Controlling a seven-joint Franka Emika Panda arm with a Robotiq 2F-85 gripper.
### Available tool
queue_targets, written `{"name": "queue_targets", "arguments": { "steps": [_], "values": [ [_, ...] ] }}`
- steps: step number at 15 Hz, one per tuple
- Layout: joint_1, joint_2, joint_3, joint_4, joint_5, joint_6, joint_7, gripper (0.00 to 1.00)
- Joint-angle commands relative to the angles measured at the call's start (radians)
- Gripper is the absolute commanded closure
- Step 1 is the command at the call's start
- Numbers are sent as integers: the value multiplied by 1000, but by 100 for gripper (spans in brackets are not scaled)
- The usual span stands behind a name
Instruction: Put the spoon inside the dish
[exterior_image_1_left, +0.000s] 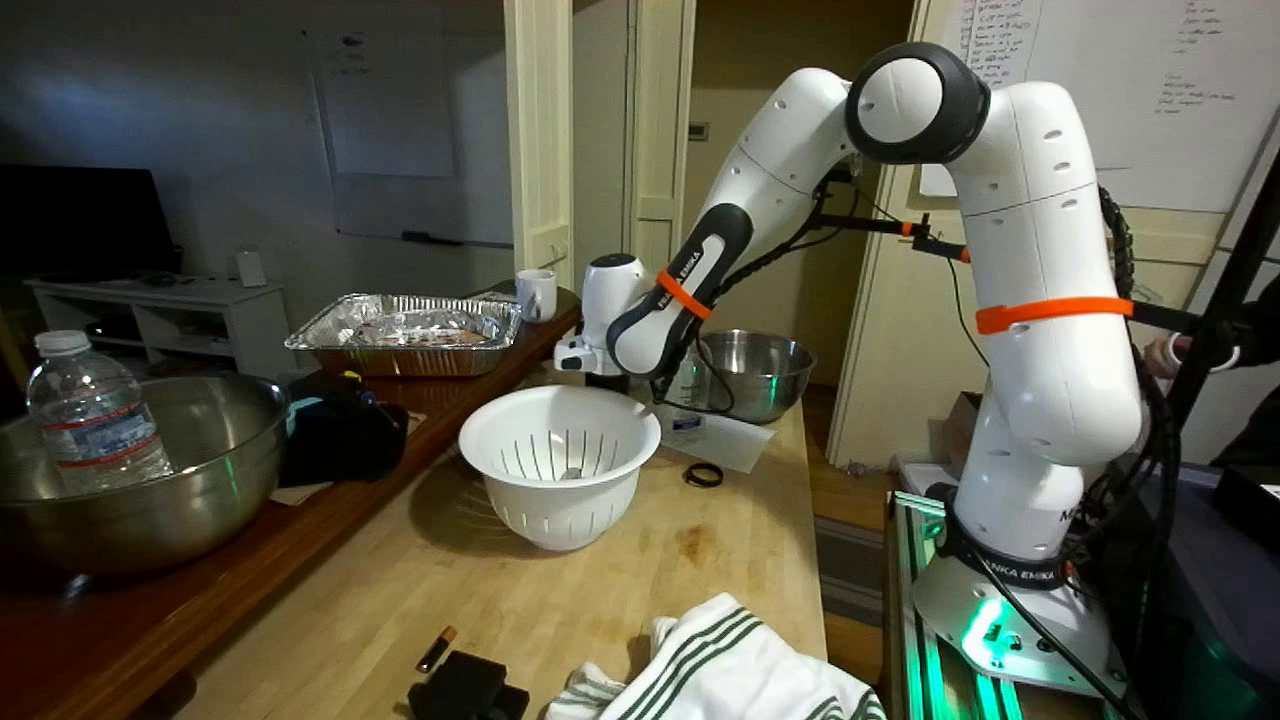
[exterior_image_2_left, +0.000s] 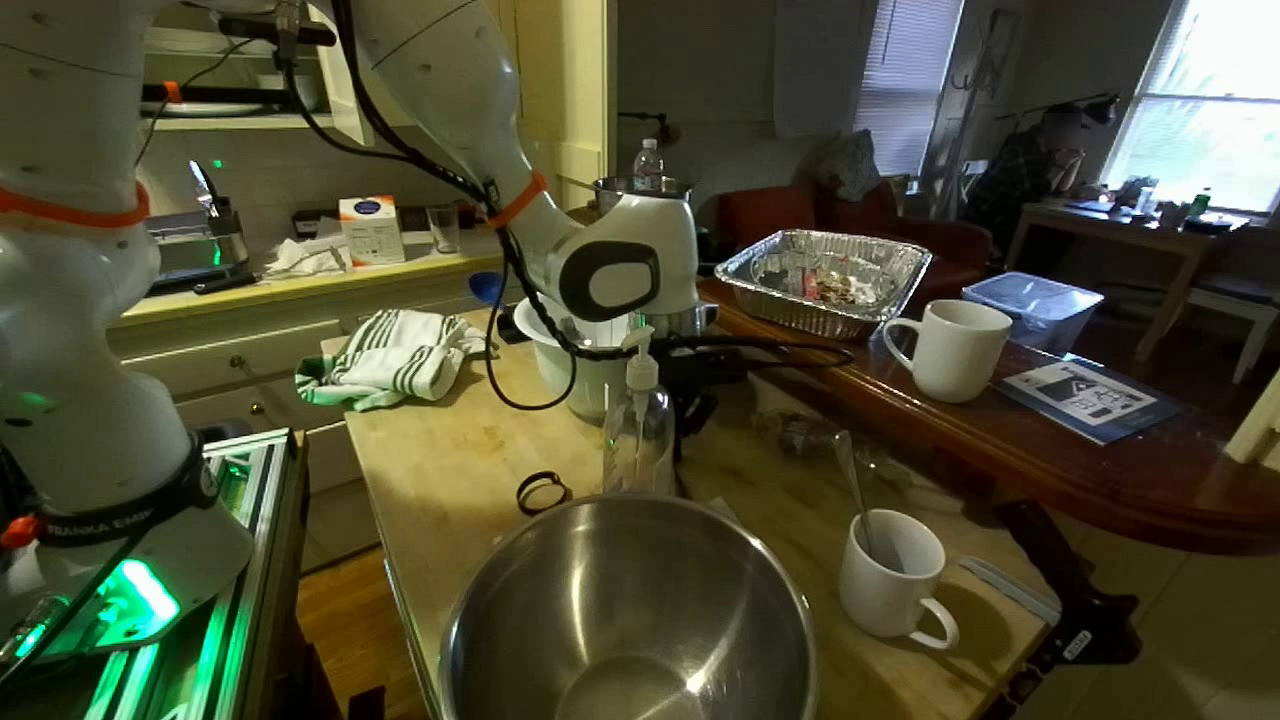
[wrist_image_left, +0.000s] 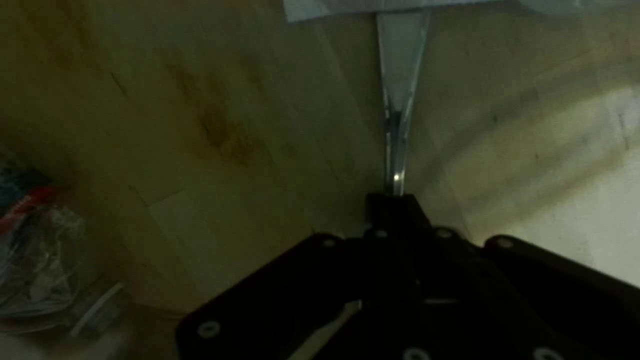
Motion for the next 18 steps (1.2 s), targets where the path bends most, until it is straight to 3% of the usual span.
{"name": "queue_targets", "arguments": {
  "steps": [1,7,12,15,18],
  "values": [
    [-29,-50,24,-8,49,-20,-25,98],
    [-10,-209,-28,-49,7,8,34,98],
    [-6,-300,-31,-83,43,36,7,98],
    [-5,-364,19,-145,224,155,-161,98],
    [24,-447,93,-191,420,193,-341,98]
  ]
}}
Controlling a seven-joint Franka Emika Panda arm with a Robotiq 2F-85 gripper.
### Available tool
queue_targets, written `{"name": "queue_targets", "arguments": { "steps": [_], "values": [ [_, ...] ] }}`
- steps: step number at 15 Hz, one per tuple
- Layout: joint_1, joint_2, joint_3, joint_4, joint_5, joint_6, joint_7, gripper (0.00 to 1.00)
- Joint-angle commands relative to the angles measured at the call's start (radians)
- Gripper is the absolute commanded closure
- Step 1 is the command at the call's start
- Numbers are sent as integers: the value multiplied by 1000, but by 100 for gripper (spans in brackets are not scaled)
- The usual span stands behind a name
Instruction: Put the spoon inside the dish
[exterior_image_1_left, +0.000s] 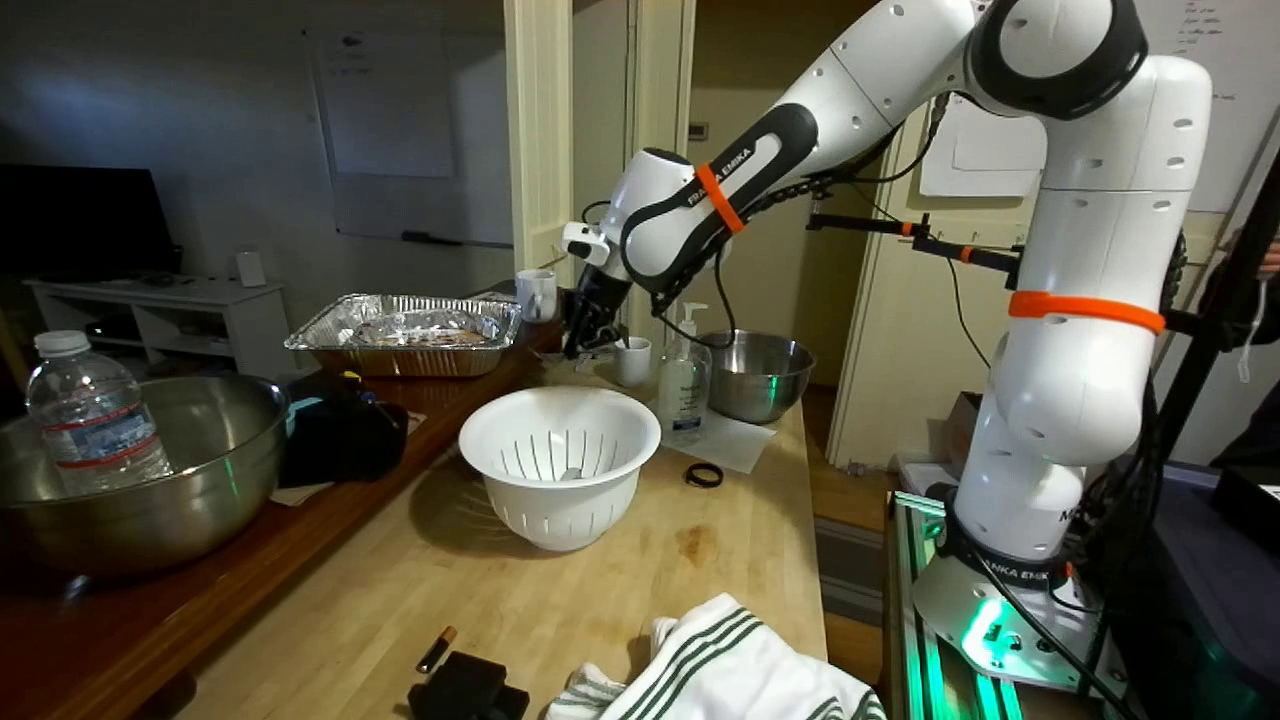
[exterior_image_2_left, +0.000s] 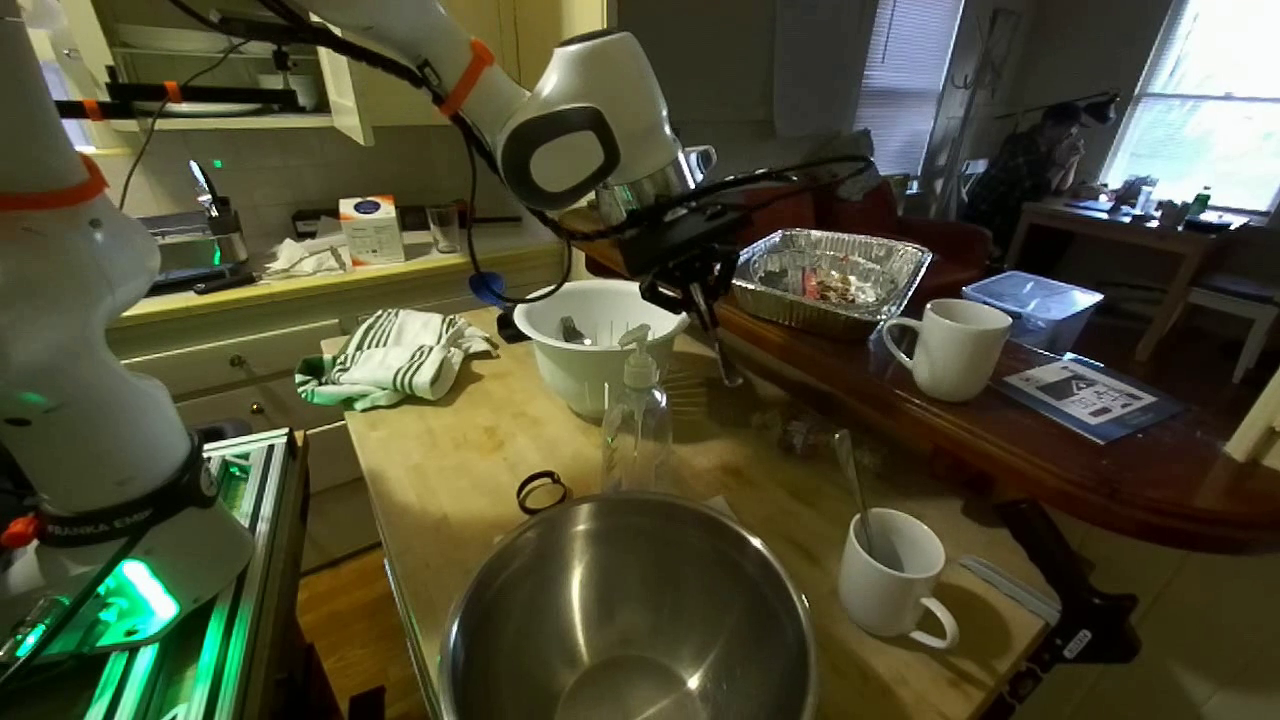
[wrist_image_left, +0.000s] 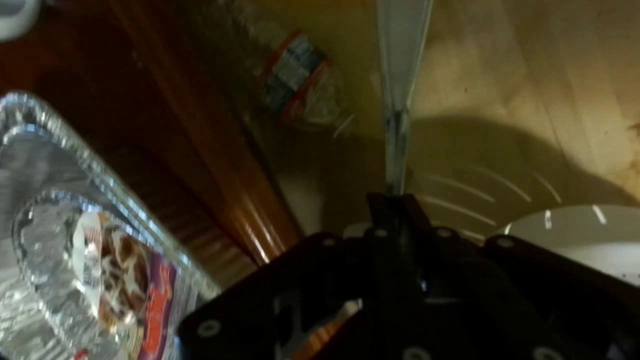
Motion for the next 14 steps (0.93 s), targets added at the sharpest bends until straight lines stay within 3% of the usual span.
{"name": "queue_targets", "arguments": {
  "steps": [1,4,7,8,11,14],
  "values": [
    [47,-146,81,-102,219,27,-219,98],
    [141,-218,120,-118,397,-21,-368,98],
    [264,-257,106,-119,600,-81,-521,98],
    [318,-260,71,-114,670,-113,-571,98],
    [322,-255,24,-139,801,-121,-666,98],
    [369,-177,-103,-97,913,-231,-794,98]
  ]
}}
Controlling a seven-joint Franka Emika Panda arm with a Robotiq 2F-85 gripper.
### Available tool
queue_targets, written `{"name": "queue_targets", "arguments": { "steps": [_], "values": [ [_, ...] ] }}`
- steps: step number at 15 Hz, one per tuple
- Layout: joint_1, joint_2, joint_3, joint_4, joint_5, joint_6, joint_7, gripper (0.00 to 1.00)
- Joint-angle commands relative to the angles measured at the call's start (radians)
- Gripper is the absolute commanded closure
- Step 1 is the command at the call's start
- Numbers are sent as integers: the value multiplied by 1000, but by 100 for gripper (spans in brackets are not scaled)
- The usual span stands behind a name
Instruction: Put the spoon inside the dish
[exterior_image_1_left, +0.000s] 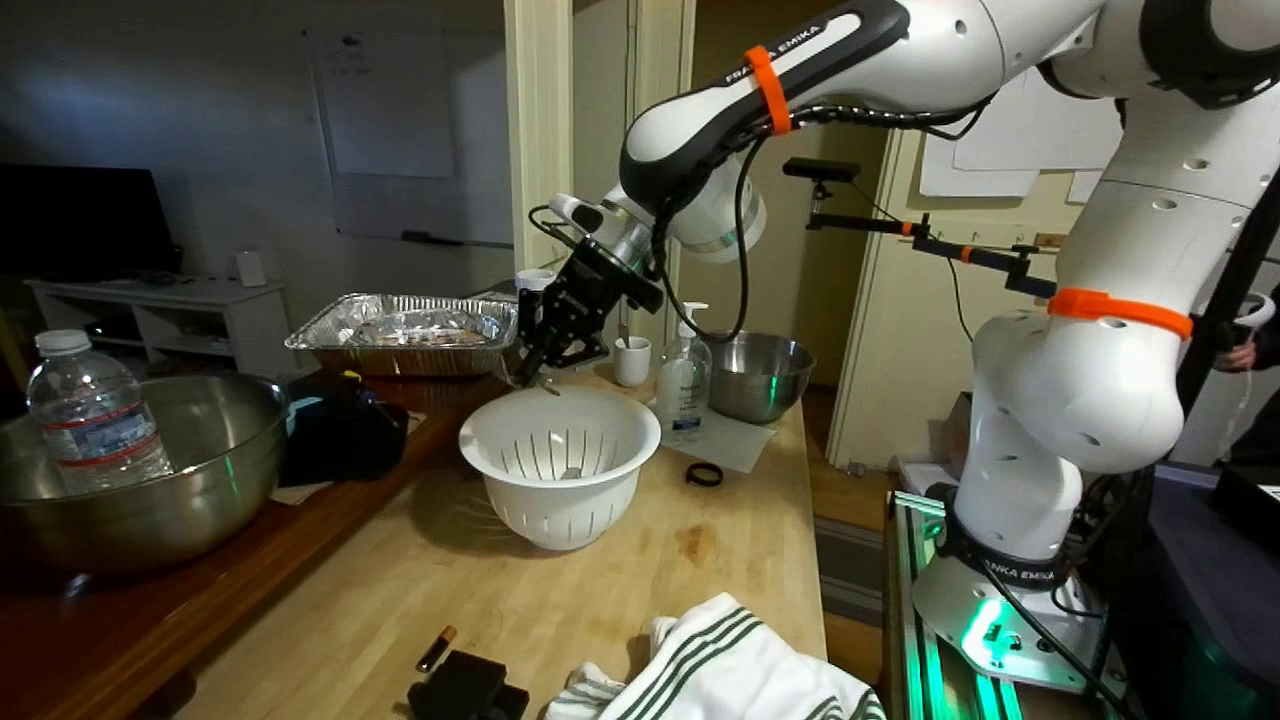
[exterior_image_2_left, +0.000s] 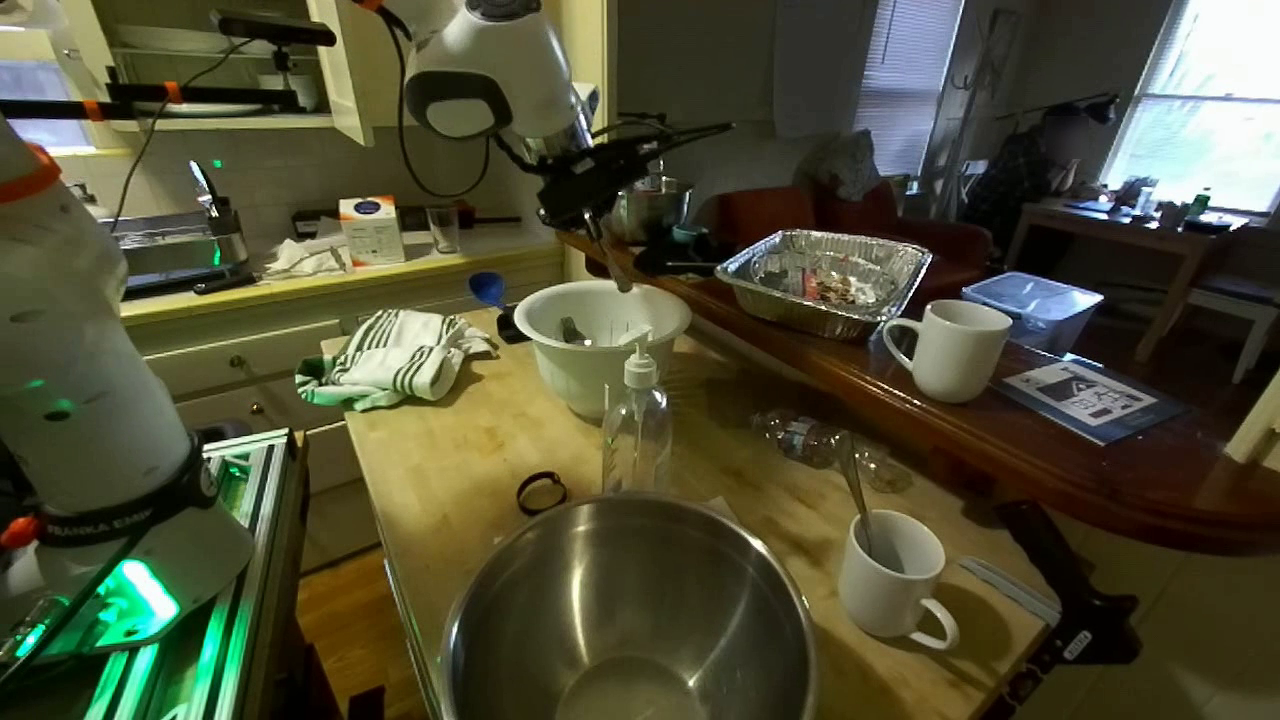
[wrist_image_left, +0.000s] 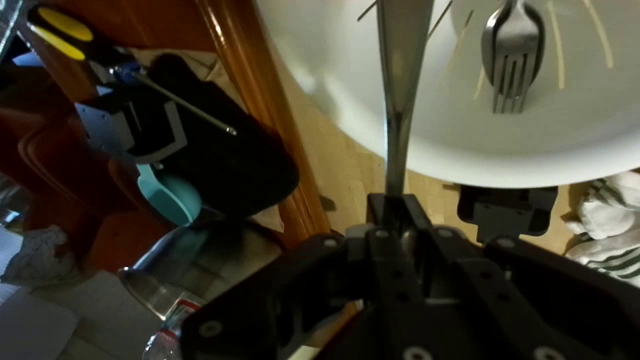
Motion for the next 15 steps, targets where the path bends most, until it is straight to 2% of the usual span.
{"name": "queue_targets", "arguments": {
  "steps": [1,3,6,13,14,15],
  "values": [
    [52,87,-145,35,193,-132,-240,98],
    [-20,132,-129,35,268,-215,-363,98],
    [-83,209,-114,46,289,-264,-460,98],
    [-152,368,-69,134,270,-272,-484,98],
    [-155,372,-60,144,261,-274,-480,66],
    [-156,360,-54,143,243,-277,-470,65]
  ]
}}
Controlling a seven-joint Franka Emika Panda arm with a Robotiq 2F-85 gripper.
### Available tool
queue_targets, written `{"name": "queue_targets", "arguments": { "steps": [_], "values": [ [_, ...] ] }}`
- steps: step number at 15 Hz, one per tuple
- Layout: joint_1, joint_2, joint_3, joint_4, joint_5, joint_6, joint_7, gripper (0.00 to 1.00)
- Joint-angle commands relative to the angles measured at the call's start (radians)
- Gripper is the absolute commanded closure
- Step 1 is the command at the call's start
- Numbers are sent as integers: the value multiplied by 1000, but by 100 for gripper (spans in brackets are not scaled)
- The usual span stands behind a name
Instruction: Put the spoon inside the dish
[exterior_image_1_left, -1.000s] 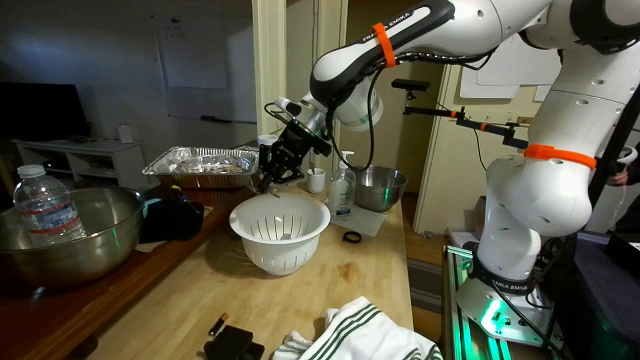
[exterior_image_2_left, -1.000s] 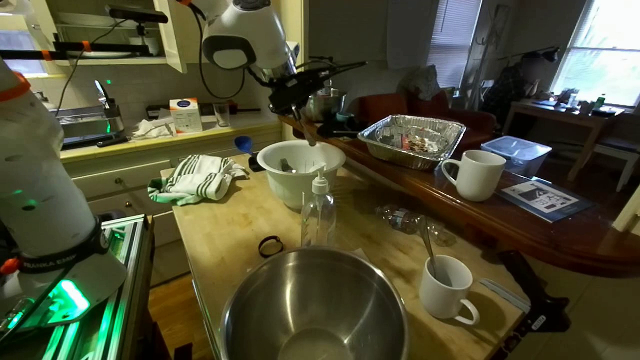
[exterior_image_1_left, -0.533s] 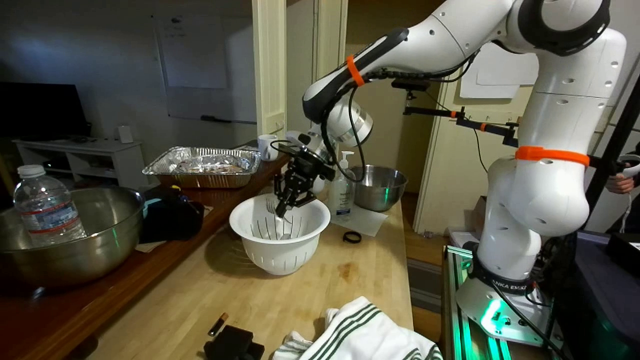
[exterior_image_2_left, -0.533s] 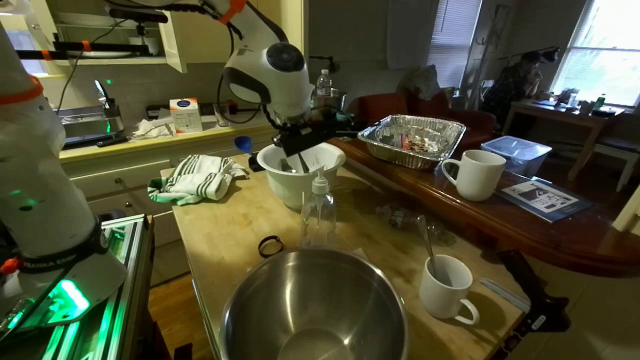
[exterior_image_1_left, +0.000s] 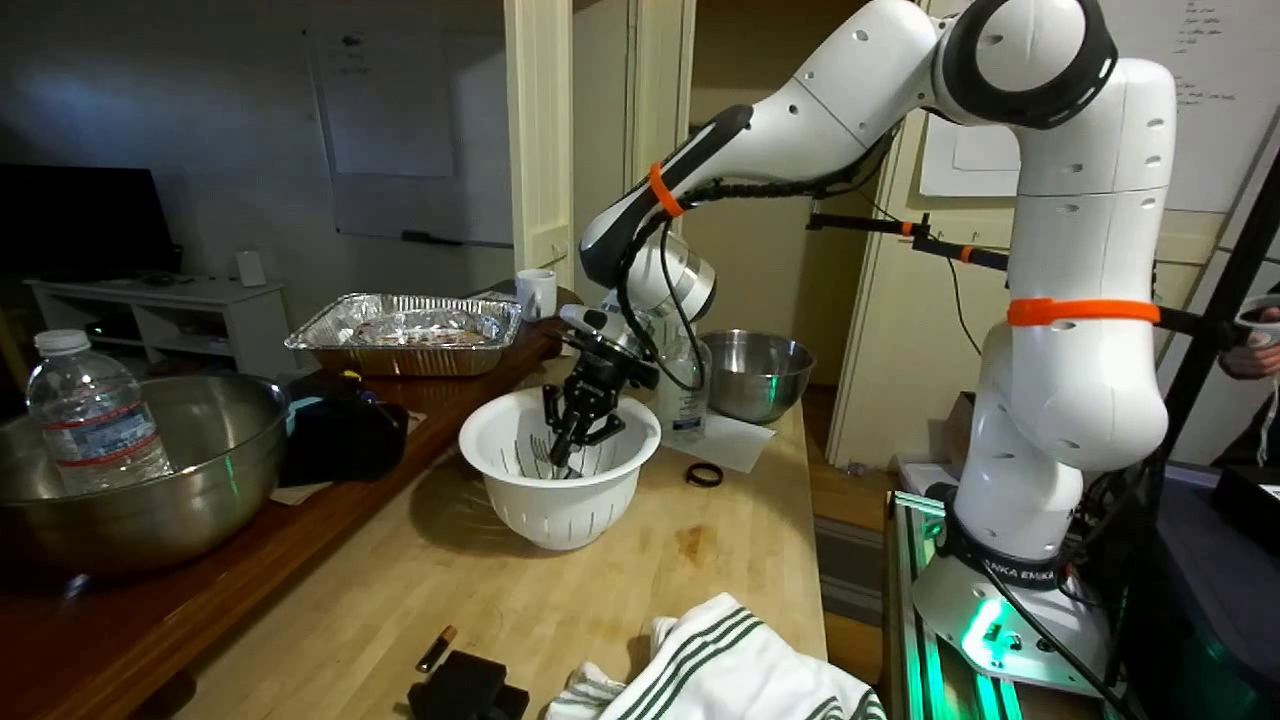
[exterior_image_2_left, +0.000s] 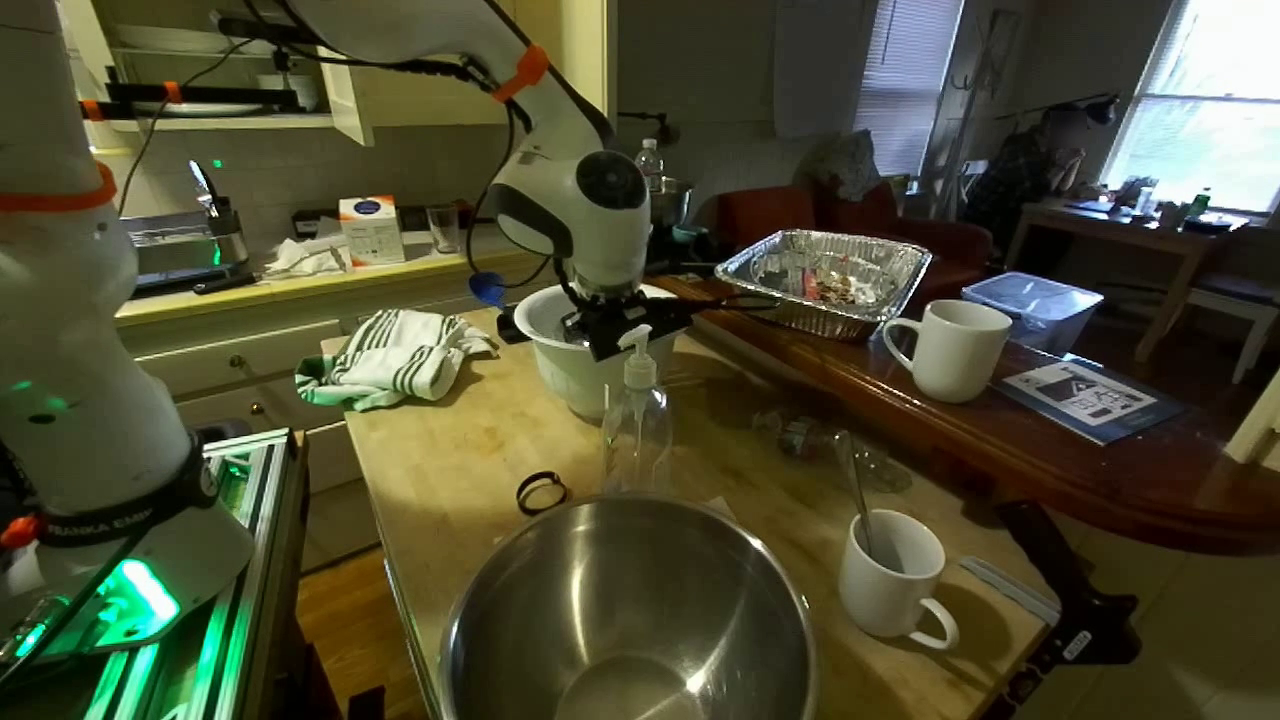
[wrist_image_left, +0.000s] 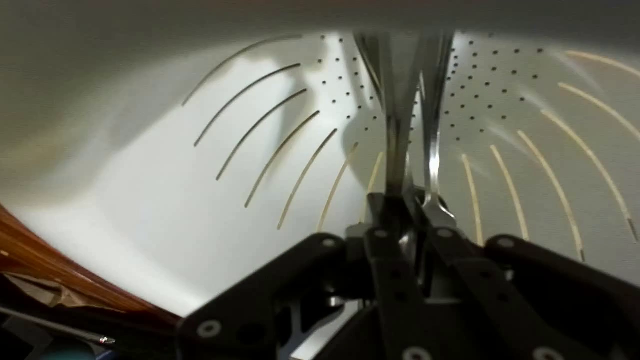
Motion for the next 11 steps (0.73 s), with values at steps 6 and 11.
{"name": "queue_targets", "arguments": {
  "steps": [6,11],
  "values": [
    [-20,-252,28,-102,-260,20,123,20],
    [-12,-290,10,-87,-480,1,257,0]
  ]
}}
